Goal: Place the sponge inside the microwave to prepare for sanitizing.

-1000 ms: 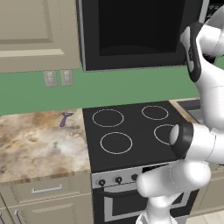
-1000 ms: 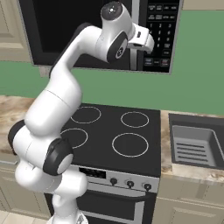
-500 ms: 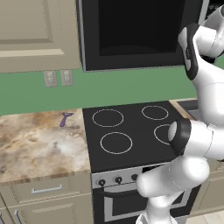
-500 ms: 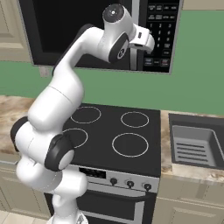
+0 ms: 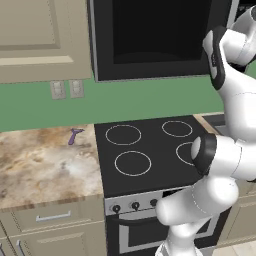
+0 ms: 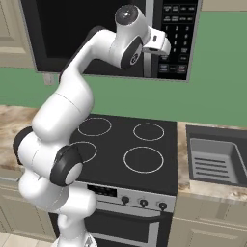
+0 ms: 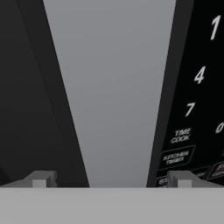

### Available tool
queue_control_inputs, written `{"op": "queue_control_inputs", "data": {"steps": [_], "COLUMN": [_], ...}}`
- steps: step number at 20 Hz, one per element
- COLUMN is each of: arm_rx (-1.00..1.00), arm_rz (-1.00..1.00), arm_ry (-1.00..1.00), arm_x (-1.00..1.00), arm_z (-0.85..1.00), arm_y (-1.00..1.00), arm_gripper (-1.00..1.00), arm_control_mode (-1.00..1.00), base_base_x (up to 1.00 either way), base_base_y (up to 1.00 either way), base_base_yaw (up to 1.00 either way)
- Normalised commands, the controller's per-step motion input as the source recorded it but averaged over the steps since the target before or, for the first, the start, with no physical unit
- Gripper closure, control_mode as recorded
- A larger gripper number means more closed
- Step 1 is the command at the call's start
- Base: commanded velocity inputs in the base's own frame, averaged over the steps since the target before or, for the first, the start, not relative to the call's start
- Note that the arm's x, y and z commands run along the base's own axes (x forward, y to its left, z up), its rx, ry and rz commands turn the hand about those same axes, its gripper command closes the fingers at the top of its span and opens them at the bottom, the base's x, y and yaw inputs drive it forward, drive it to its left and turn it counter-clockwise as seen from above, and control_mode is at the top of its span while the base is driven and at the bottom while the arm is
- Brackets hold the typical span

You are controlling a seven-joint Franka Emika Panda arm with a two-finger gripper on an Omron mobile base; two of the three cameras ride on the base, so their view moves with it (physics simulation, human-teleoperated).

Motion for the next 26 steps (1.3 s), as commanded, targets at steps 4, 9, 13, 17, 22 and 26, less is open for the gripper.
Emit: {"op": "queue_control_inputs", "data": {"steps": [4,9,13,17,22,26], "arm_rx": [0.0,0.0,0.0,0.0,0.0,0.0], "arm_rz": [0.01,0.03,0.02,0.0,0.0,-0.03], "arm_ry": [-0.02,0.0,0.0,0.0,0.0,0.0], "arm_x": [0.19,0.02,0.01,0.0,-0.01,-0.43], "arm_z": [0.0,0.0,0.0,0.0,0.0,0.0], "arm_y": [-0.01,0.0,0.0,0.0,0.04,0.19], "arm_gripper": [-1.0,1.0,1.0,1.0,1.0,1.0], "arm_control_mode": [-1.0,-1.0,-1.0,-1.0,-1.0,-1.0], "base_base_x": [0.0,0.0,0.0,0.0,0.0,0.0], "base_base_y": [0.0,0.0,0.0,0.0,0.0,0.0], "base_base_yaw": [0.0,0.0,0.0,0.0,0.0,0.0]}}
